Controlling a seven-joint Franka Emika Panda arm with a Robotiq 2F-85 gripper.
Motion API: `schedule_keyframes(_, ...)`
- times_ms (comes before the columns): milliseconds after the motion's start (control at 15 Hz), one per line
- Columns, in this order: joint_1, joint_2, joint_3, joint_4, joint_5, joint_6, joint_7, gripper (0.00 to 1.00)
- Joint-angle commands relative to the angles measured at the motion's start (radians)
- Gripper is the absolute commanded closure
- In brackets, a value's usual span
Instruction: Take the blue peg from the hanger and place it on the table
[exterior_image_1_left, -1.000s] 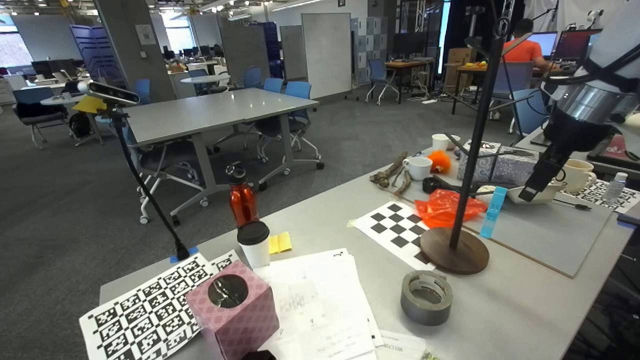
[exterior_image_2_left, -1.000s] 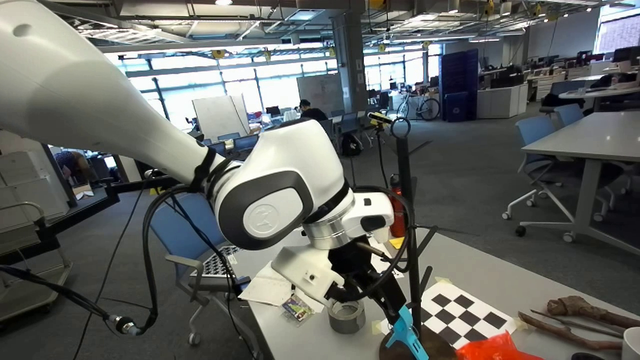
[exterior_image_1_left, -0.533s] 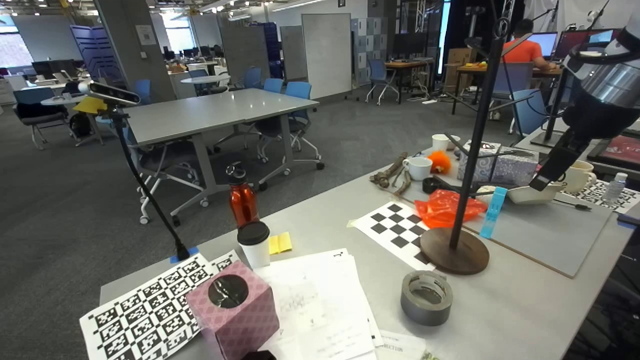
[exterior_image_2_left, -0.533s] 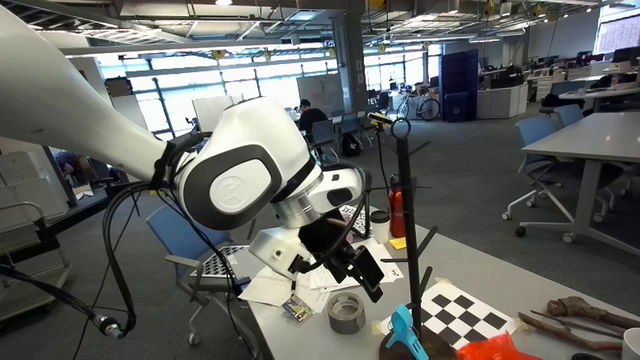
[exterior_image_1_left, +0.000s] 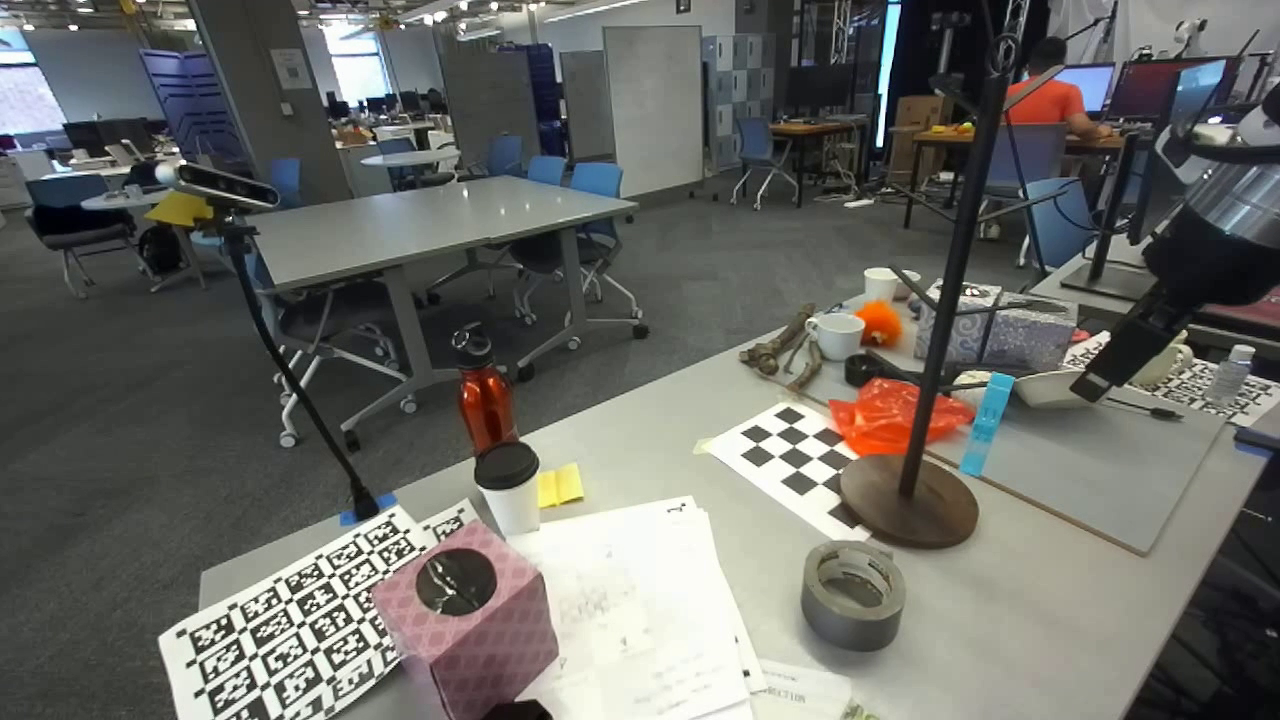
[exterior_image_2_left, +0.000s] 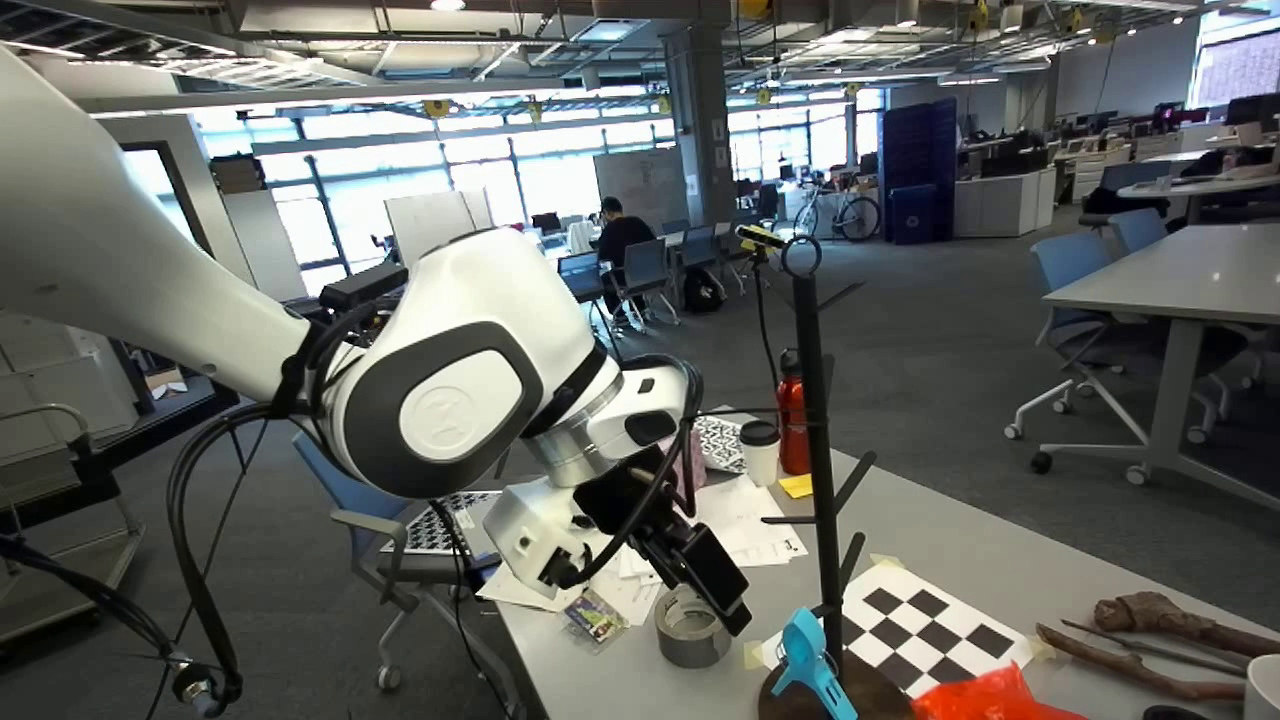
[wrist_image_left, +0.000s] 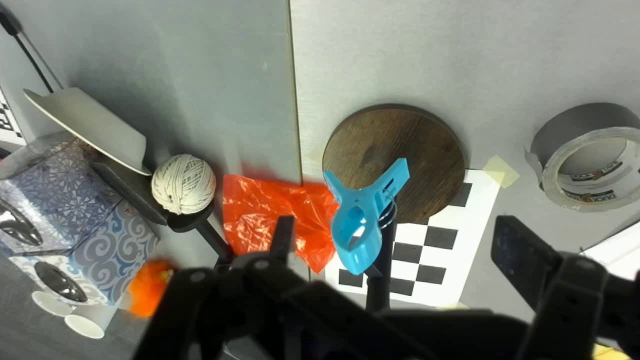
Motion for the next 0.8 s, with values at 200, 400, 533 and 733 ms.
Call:
schedule_keyframes(200, -0.093, 0.106, -0.008, 0.0, -0.181, 0.191, 0.185, 0.0)
schedule_keyframes(400, -0.111, 0.17, -0.018, 0.03, -0.249, 0.245, 0.241, 0.0)
schedule_keyframes(533, -0.109, 0.215, -0.022, 0.056, -0.266, 0.277, 0.249, 0.0)
schedule_keyframes(733, -0.1, 0.274, -0.022, 0.091, -0.245, 0.319, 0.226, 0.0)
